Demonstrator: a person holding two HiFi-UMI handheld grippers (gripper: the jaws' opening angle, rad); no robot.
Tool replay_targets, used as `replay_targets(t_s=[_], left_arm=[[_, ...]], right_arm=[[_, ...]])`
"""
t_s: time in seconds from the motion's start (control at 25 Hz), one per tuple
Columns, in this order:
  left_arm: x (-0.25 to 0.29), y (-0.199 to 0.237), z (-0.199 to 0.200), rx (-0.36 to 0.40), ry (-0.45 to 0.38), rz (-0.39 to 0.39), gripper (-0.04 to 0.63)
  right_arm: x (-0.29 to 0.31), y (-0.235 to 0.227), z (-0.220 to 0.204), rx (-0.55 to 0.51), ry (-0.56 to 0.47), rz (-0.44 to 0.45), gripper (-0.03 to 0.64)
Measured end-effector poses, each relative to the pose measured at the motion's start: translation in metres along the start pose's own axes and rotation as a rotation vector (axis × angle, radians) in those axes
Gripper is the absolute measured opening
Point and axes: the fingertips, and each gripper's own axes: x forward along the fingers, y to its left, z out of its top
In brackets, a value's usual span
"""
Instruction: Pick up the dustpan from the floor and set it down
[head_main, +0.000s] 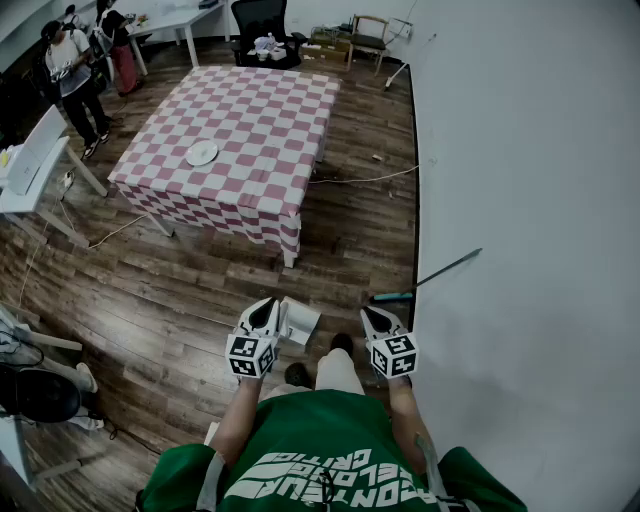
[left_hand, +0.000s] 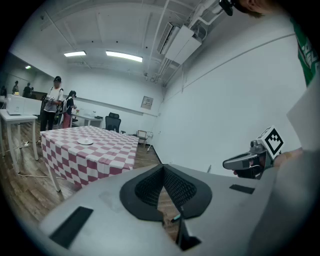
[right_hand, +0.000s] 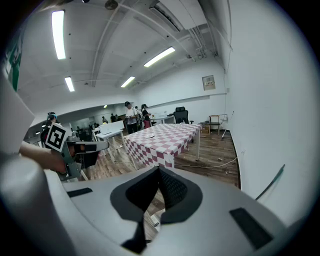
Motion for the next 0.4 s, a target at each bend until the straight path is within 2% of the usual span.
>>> replay_targets(t_s=[0.4], left_arm=[[0.0031,-0.0012,-0.0053,0.003,0.006,-0.007,0.003]], right_arm=[[0.0041,-0.0012,-0.0065,0.009,-0.001,0.000,0.008]])
